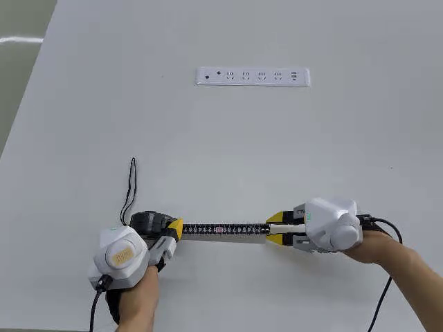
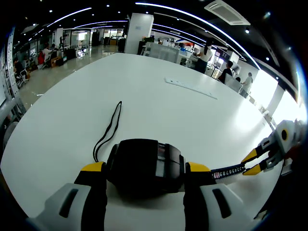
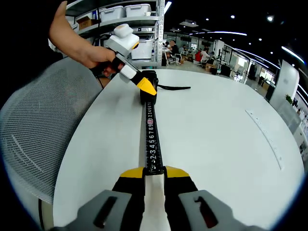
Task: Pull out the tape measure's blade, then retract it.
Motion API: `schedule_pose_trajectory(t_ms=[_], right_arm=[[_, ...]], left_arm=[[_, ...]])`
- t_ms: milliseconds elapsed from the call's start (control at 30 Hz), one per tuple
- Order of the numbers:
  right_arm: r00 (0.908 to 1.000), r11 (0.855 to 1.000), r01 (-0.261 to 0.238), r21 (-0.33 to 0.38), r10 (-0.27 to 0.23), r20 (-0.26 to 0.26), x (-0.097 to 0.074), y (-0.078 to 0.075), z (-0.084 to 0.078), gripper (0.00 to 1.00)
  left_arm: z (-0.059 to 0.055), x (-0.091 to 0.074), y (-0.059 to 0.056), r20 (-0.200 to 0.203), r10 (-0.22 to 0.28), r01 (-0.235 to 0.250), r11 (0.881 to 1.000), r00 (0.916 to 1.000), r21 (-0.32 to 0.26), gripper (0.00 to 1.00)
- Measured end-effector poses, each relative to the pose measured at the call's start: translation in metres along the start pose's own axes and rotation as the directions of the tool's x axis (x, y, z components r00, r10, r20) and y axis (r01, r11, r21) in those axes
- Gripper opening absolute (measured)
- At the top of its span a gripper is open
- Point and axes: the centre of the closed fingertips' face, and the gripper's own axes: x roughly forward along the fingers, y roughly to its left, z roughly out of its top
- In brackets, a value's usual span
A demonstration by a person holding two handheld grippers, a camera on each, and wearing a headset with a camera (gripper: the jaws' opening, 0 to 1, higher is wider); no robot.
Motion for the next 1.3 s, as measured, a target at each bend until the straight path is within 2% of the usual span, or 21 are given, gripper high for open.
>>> schedule_pose_trajectory(t_ms=[733, 1300], right_arm=[[1.0000, 1.000, -0.003, -0.003, 0.003, 0.001, 0.003, -0.001, 0.005, 0.13], [0.9999, 1.000, -0.016, -0.001, 0.016, 0.003, 0.011, 0.000, 0.010, 0.13]], left_arm=[[0.000, 0.000, 0.000, 0.000, -0.004, 0.004, 1.000, 1.0000, -0.009, 0.62], [0.001, 0.000, 0.000, -0.002, -0.008, 0.008, 1.000, 1.0000, -0.008, 0.62]])
